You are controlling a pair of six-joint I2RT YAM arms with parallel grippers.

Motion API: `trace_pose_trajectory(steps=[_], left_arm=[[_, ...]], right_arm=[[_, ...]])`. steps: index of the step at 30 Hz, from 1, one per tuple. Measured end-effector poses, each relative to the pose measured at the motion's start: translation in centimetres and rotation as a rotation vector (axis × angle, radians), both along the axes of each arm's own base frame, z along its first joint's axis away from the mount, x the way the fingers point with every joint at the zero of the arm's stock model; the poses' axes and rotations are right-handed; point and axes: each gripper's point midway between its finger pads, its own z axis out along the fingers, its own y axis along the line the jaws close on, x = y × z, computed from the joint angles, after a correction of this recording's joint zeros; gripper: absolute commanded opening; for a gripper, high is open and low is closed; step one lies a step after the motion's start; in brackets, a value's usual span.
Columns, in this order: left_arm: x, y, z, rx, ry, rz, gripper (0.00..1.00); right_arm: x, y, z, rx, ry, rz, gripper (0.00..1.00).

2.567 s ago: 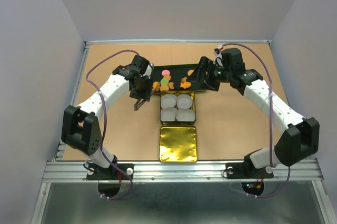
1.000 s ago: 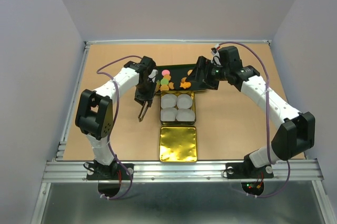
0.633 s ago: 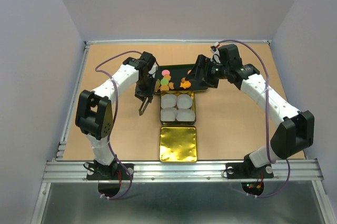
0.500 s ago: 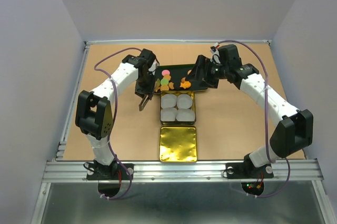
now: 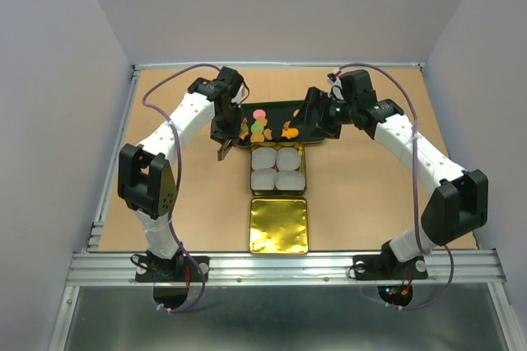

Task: Pack the cookies

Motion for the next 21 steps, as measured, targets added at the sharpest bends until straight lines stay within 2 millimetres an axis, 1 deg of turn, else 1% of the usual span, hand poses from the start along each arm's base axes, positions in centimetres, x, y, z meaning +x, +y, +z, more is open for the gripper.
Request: trace_pose_trajectory(steps=[4, 7, 11, 15, 21], left_arm=[[0.6, 0.0, 1.3, -0.001, -0.029, 0.009, 0.26], [1.0, -0.2, 2.1, -0.011, -0.054, 0.016, 0.23], [0.7, -0.2, 2.7, -0.025, -0.068, 0.014, 0.22], [-0.8, 0.1, 3.4, -0.055, -0.085, 0.006, 0.19], [-3.9, 0.2, 5.3, -0.130, -0.144, -0.026, 0.18]], right_arm=[[0.3, 0.1, 0.4, 0.003, -0.010, 0.001, 1.00], [0.3, 0.1, 0.5, 0.004, -0.012, 0.001, 1.00], [0.3, 0.1, 0.5, 0.004, -0.012, 0.001, 1.00], [0.3, 0.1, 0.5, 0.003, -0.013, 0.001, 1.00], [0.4, 0.1, 0.5, -0.001, -0.014, -0.001, 1.00]])
